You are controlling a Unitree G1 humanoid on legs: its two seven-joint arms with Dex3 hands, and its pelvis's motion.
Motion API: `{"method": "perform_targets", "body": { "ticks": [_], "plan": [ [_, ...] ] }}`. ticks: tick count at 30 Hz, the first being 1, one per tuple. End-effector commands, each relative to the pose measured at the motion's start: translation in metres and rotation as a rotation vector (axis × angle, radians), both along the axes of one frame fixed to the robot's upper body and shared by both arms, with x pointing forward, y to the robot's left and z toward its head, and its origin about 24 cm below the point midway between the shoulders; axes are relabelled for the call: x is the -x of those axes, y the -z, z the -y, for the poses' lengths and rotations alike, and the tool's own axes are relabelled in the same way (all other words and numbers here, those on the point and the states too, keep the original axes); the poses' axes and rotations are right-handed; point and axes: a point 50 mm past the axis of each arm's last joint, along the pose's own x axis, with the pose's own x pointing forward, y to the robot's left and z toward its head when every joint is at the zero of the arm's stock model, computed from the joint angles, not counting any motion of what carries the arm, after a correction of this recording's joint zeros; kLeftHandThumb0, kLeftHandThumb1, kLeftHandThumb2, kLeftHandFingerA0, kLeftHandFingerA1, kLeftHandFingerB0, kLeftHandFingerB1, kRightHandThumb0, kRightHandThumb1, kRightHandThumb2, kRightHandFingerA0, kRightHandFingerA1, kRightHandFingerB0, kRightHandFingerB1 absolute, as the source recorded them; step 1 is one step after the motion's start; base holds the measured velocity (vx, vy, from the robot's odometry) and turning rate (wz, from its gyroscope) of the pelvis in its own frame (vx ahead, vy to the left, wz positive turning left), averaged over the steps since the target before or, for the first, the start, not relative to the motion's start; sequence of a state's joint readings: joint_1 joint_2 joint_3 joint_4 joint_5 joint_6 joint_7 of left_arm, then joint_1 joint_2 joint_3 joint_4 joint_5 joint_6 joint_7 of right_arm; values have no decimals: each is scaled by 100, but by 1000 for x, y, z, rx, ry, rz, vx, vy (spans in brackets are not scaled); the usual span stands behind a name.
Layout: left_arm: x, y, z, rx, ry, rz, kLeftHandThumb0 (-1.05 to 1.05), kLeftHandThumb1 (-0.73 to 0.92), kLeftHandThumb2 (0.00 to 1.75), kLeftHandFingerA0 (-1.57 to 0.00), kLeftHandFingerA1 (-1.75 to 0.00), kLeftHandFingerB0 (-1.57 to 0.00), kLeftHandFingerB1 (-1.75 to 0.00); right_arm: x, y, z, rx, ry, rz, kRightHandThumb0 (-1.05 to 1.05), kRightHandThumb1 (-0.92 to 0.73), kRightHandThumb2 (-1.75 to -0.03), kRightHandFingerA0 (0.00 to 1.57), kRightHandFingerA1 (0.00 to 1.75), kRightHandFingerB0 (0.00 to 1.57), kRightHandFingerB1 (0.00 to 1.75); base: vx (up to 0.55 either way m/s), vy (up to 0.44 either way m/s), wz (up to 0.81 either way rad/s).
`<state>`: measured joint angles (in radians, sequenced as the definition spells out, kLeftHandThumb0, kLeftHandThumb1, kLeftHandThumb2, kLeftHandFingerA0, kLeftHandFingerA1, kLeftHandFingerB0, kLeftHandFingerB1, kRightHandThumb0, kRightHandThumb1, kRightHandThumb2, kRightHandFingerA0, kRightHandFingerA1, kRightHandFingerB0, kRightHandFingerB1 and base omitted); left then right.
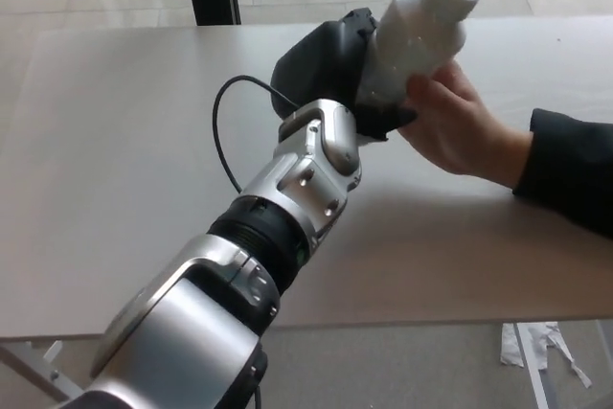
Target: Pick up a bottle and hand it
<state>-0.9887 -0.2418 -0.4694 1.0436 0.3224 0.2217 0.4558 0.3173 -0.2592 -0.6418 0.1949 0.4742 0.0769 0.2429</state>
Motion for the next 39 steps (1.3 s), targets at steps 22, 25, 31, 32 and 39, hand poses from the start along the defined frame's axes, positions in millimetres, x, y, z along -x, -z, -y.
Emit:
{"method": "perform_targets", "body": {
  "ticks": [22,25,31,32,39],
  "plan": [
    [36,-72,-164,53,190,-65,-105,60,91,0,-11,0,0,11,-2,3,-14,33,-27,-44,-52,-57,42,43,43,35,0,0,0],
    [73,-87,-209,95,200,-41,-94,52,87,0,-13,0,0,13,-3,7,8,52,-40,-45,-52,-56,44,42,43,35,0,0,0],
    [158,-99,-306,115,-29,-24,-95,55,92,0,-24,0,-4,15,-4,16,30,54,-61,-56,-41,-77,43,52,36,47,0,0,0],
    [173,-101,-321,146,-95,-24,-86,51,89,-5,-33,0,-13,16,-2,17,37,54,-65,-55,-41,-76,42,52,37,47,0,0,0],
    [271,-115,-407,337,-476,143,-90,49,90,-18,-70,-3,-25,20,-8,20,45,76,-56,-48,-54,-57,41,40,39,33,0,0,0]
  ]
}}
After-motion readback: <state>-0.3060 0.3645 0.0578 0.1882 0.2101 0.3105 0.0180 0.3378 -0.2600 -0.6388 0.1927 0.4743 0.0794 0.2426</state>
